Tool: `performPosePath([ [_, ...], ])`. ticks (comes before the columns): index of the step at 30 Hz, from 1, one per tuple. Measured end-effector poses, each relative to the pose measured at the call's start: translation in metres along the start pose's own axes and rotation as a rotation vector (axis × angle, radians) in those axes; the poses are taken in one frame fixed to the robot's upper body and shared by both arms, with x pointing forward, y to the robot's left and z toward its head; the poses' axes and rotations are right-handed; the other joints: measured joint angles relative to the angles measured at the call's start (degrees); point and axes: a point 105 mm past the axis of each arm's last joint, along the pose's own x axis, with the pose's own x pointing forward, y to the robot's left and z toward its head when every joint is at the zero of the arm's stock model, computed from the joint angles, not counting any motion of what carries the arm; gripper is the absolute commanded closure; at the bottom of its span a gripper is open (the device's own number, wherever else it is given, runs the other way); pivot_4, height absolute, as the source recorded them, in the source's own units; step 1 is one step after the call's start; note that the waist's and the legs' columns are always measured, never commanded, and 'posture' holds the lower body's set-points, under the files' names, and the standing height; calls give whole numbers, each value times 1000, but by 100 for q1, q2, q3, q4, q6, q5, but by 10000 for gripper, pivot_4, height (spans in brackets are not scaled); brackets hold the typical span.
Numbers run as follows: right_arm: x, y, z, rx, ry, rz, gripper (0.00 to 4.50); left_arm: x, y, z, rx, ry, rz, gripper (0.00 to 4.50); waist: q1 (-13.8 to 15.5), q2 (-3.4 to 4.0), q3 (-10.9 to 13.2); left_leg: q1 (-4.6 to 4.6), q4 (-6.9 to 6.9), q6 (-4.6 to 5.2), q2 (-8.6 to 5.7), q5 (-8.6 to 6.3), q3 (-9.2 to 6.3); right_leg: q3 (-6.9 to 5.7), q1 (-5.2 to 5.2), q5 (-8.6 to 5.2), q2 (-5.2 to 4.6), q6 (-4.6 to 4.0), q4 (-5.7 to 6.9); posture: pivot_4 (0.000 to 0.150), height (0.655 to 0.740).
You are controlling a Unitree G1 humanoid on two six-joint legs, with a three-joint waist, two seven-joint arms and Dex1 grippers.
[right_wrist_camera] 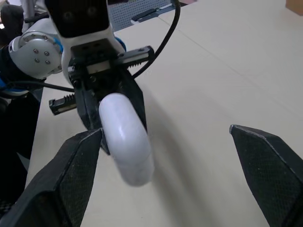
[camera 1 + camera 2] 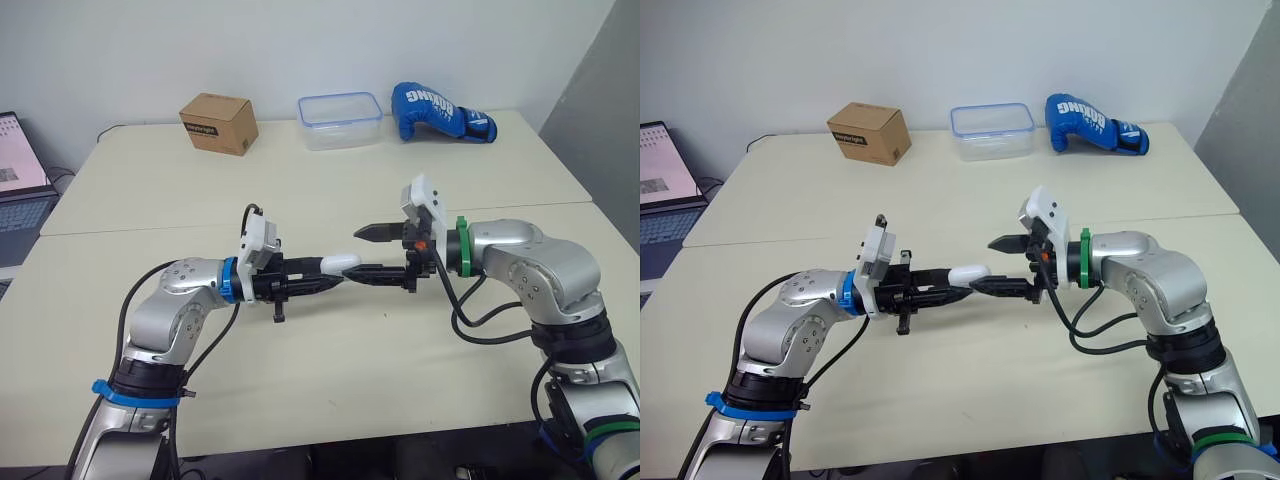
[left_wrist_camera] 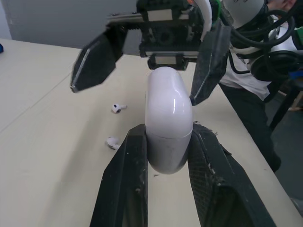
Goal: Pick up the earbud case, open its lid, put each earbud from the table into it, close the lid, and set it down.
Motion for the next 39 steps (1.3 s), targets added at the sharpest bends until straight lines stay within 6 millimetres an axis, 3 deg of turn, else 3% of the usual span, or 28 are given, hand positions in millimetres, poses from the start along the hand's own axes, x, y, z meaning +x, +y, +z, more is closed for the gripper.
performPosePath([
  [10, 6, 0, -3, 9, 17, 17, 178, -2, -2, 1, 2, 20, 2, 37110, -3, 0, 0, 1, 0, 0, 0, 0, 1, 1, -1, 0, 0, 0, 1, 1500, 7307],
  [26, 8, -10, 9, -4, -14, -5, 178, -2, -10, -3, 2, 23, -10, 37110, -3, 0, 0, 0, -1, 0, 0, 0, 1, 2, -1, 0, 0, 0, 0, 1500, 7307],
  [29, 0, -5, 13, 22, -18, 39, 178, -5, -6, -3, 9, 17, 10, 37110, 0, 1, 0, -1, -1, 0, 0, 0, 0, 2, -1, 0, 0, 0, 0, 1500, 7307],
  [34, -29, -8, 43, -70, 11, 8, 178, -22, 7, -8, 2, 33, 80, 37110, -1, 1, 0, 1, -4, 0, 2, 0, 1, -1, -1, 0, 1, 0, -2, 1500, 7307],
  [36, -33, -10, 45, -89, 31, -5, 178, -26, 10, -9, 5, 39, 91, 37110, -1, 1, 0, 0, -5, 1, 1, 0, 3, 1, 0, 0, 1, 0, -4, 1500, 7307],
  [39, -40, -28, 40, -118, 157, -106, 178, -28, 13, -8, 21, 42, 99, 37110, -3, 1, 0, 0, -2, 1, 0, 0, 8, 3, -1, 0, 0, 0, -2, 1500, 7307],
])
